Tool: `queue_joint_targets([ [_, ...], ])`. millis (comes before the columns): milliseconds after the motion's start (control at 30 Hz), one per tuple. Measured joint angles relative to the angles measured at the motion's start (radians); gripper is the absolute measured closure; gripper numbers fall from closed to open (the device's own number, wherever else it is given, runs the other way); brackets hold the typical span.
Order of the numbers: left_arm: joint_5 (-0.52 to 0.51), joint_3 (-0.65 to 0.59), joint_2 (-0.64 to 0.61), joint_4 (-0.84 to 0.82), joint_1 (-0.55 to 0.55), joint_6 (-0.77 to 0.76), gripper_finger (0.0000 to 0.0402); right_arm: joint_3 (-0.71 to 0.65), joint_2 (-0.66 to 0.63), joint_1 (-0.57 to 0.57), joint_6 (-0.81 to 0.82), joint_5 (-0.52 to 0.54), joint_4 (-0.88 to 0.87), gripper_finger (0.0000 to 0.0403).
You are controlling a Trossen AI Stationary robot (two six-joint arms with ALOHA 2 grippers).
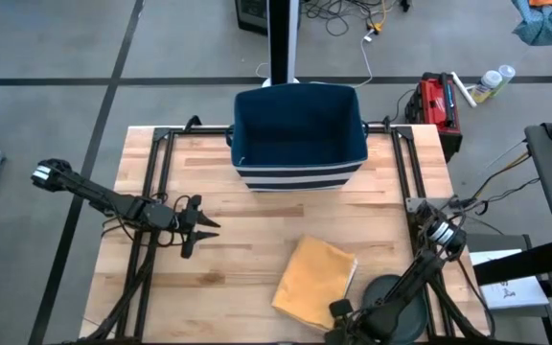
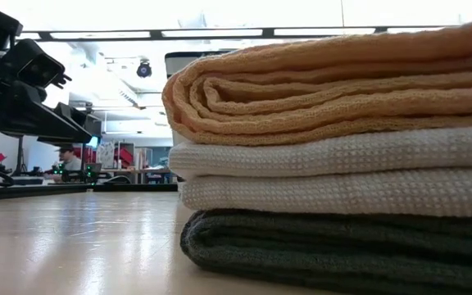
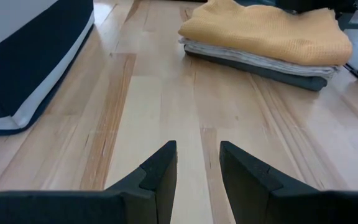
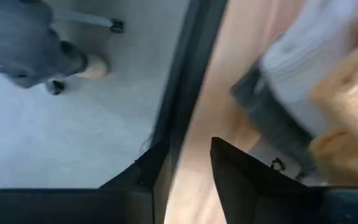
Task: Fold kitchen towel into neat rectangle
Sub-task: Put the stacked towels into the blue laundry bin
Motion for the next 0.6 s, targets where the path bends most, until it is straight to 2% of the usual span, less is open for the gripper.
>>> queue_joint_targets([
  [200, 0.0, 0.0, 0.0, 0.0, 0.0, 0.0, 0.0287, 0.019, 0.003, -0.079, -0.069, 0.081, 0.01, 0.0328],
  [433, 0.0, 0.0, 0.002, 0.0, 0.0, 0.0, 0.0287, 0.05, 0.003, -0.229, -0.297, 0.312, 0.079, 0.0351],
  [600, 0.0, 0.0, 0.002, 0.0, 0.0, 0.0, 0.0287, 0.115, 0.003, -0.351, -0.362, 0.333, 0.158, 0.0361],
])
